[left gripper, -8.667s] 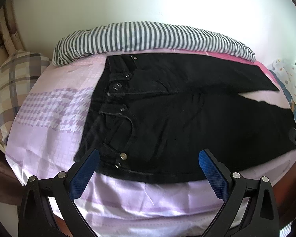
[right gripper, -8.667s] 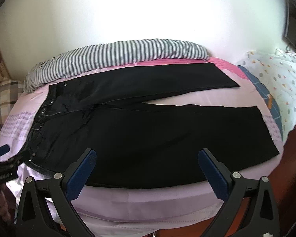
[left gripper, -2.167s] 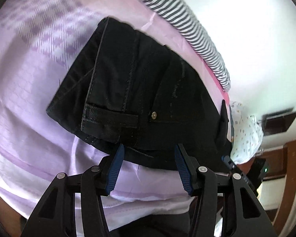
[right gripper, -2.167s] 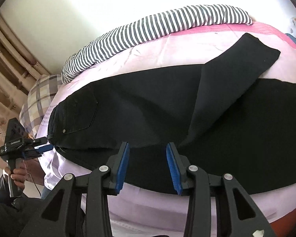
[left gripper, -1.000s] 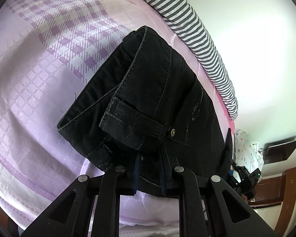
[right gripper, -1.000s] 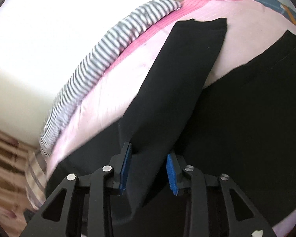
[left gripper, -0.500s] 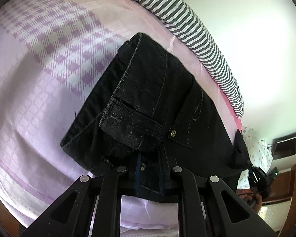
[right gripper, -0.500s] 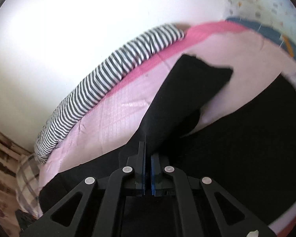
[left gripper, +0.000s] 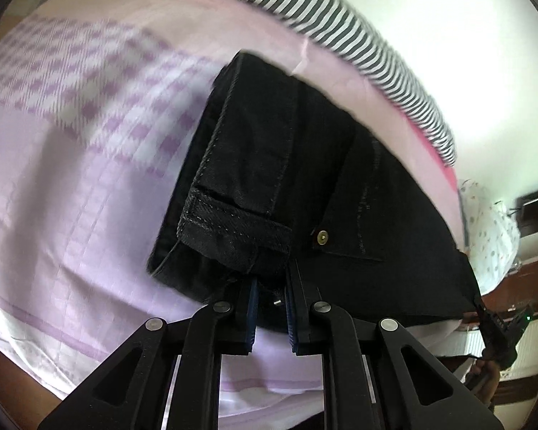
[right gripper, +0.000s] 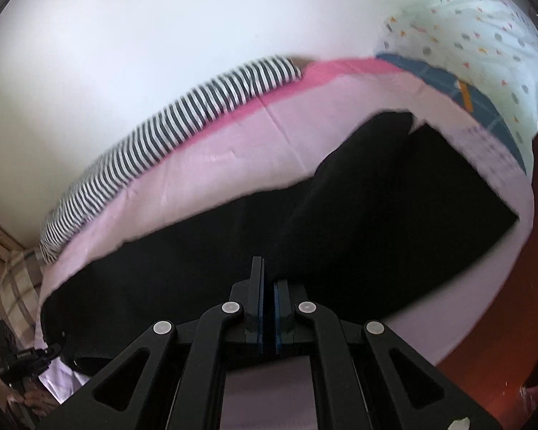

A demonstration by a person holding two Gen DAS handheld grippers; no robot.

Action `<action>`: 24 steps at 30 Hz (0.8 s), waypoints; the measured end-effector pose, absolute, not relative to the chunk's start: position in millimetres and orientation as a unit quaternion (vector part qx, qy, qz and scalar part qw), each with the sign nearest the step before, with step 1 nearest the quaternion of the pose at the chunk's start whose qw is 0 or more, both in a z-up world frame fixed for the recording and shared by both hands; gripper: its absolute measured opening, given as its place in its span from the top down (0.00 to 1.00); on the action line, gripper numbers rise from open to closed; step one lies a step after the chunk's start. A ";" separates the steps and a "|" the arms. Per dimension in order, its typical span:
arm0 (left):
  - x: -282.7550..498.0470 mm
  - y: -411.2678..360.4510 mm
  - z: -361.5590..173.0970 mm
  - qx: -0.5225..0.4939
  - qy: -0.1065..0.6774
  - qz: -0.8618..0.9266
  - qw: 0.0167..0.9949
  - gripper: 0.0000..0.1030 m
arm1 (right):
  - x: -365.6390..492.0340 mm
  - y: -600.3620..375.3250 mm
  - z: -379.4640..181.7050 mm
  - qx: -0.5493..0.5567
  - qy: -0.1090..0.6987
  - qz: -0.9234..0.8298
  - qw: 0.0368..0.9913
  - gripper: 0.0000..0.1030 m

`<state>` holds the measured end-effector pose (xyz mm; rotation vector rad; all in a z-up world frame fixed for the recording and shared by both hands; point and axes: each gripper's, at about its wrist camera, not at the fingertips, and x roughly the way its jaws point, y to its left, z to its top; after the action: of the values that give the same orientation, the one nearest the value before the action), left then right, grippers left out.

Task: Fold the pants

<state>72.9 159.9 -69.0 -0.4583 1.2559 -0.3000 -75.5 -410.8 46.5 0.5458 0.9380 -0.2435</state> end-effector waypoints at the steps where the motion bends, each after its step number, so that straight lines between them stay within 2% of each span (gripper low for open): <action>1: 71.5 160.1 -70.6 -0.208 0.580 -0.138 0.776 0.86 | -79.2 -409.6 38.7 0.260 0.453 -0.117 0.845 0.96; 10: 63.3 161.0 -72.3 -0.189 0.582 -0.139 0.778 0.86 | -86.8 -414.1 -4.5 0.275 0.498 -0.133 0.811 0.97; 16: 63.6 156.0 -66.6 -0.165 0.579 -0.141 0.786 0.85 | -91.1 -422.2 -9.4 0.317 0.488 -0.121 0.804 0.95; 20: 58.9 149.8 -58.6 -0.141 0.582 -0.143 0.788 0.78 | -90.8 -424.3 -9.0 0.339 0.483 -0.111 0.800 0.93; 24: 49.4 148.2 -54.1 -0.133 0.589 -0.148 0.783 0.77 | -90.7 -429.9 -8.7 0.361 0.472 -0.102 0.798 0.93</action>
<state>49.4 148.2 -54.1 -0.2868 1.2718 -0.3203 -90.7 -429.9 -8.7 0.7749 1.0129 -0.2189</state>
